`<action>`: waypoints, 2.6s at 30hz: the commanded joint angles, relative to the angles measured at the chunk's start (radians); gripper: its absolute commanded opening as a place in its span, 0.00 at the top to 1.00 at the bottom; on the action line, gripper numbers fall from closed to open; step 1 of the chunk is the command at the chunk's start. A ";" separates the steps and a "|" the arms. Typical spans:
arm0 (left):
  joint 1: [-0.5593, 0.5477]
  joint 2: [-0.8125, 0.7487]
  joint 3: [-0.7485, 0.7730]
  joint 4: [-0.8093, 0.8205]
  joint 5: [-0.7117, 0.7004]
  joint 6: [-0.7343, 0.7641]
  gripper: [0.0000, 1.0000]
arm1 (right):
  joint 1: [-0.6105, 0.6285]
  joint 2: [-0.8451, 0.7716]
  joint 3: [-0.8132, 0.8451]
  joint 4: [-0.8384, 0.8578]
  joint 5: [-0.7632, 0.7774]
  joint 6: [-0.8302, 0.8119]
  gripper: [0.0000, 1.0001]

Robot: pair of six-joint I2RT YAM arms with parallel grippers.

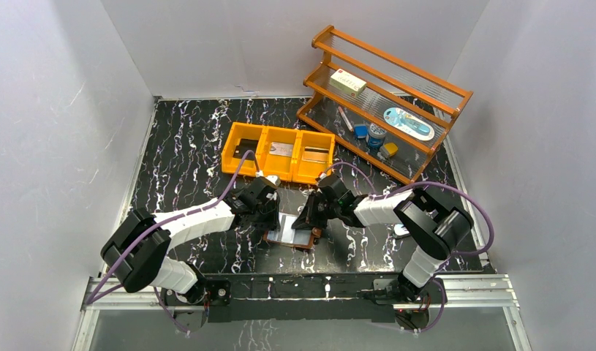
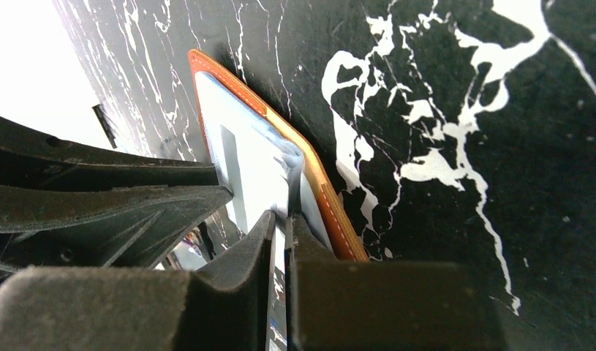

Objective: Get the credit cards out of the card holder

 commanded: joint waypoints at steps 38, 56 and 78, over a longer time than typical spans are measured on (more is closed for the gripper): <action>-0.005 -0.079 -0.010 -0.084 -0.072 -0.015 0.78 | -0.124 -0.022 -0.038 -0.042 -0.309 -0.213 1.00; -0.004 -0.070 -0.062 0.012 0.104 0.005 0.57 | -0.062 0.136 0.173 -0.188 -0.311 -0.385 1.00; -0.007 0.044 -0.155 0.020 0.040 -0.049 0.67 | -0.095 -0.043 0.062 -0.205 -0.227 -0.289 0.99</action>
